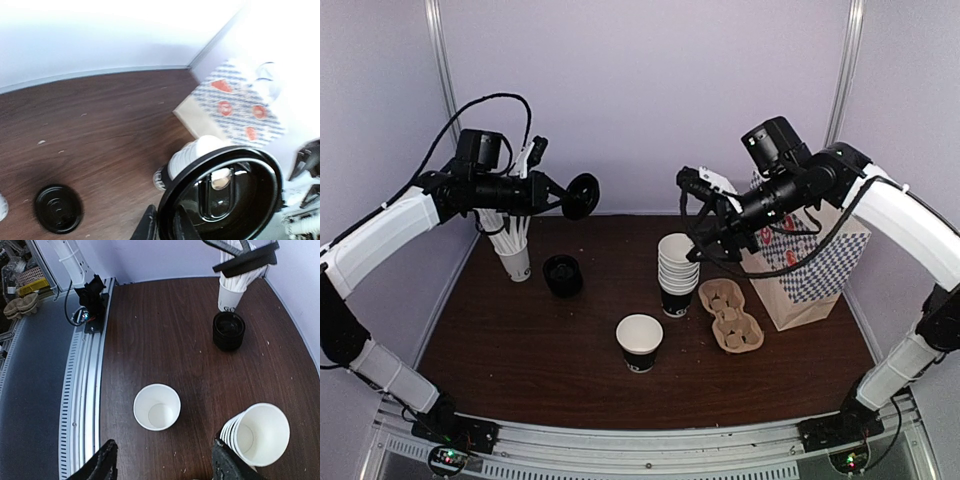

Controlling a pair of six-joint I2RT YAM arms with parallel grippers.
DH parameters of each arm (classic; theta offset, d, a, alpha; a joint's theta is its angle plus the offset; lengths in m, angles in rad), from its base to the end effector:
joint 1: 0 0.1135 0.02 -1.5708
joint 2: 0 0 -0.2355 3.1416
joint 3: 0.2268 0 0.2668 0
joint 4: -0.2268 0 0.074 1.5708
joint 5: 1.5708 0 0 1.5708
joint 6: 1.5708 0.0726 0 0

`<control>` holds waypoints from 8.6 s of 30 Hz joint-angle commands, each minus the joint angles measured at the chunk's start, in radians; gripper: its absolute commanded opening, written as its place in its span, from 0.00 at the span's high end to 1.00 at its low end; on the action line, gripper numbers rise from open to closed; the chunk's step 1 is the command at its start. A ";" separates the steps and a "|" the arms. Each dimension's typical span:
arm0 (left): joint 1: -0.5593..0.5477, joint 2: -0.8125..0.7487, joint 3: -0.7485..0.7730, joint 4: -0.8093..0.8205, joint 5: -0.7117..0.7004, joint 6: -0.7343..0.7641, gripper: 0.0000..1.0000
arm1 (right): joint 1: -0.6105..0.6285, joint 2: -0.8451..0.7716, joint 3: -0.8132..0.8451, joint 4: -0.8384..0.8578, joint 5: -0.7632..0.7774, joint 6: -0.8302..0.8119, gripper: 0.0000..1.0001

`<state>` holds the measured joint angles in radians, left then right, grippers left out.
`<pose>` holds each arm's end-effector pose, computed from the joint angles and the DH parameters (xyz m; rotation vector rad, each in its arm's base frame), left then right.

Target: Pack the takeout coffee

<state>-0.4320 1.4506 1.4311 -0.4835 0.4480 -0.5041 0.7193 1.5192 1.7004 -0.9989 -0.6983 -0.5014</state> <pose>0.3274 -0.1856 0.3350 0.2136 2.1764 -1.0187 0.2261 0.2600 0.3600 -1.5960 1.7019 0.9351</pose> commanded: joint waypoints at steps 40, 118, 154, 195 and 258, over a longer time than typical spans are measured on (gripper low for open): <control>-0.188 0.391 0.214 -0.458 -0.268 0.321 0.17 | -0.186 -0.192 -0.275 -0.111 -0.118 -0.082 0.12; -0.369 0.507 0.376 -0.692 -0.475 0.443 0.26 | -0.270 -0.311 -0.479 0.002 -0.166 -0.046 0.10; -0.638 0.628 0.616 -0.891 -0.451 0.611 0.25 | -0.301 -0.321 -0.500 0.010 -0.176 -0.037 0.10; -0.659 0.674 0.627 -0.919 -0.416 0.630 0.23 | -0.308 -0.329 -0.509 0.022 -0.191 -0.032 0.10; -0.649 0.409 0.513 -0.723 -0.379 0.571 0.07 | -0.308 -0.316 -0.560 0.096 -0.251 0.044 0.12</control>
<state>-1.0897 1.9106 2.0018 -1.2987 -0.0032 0.0990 0.4137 1.1923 1.1515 -0.9390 -0.9115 -0.4835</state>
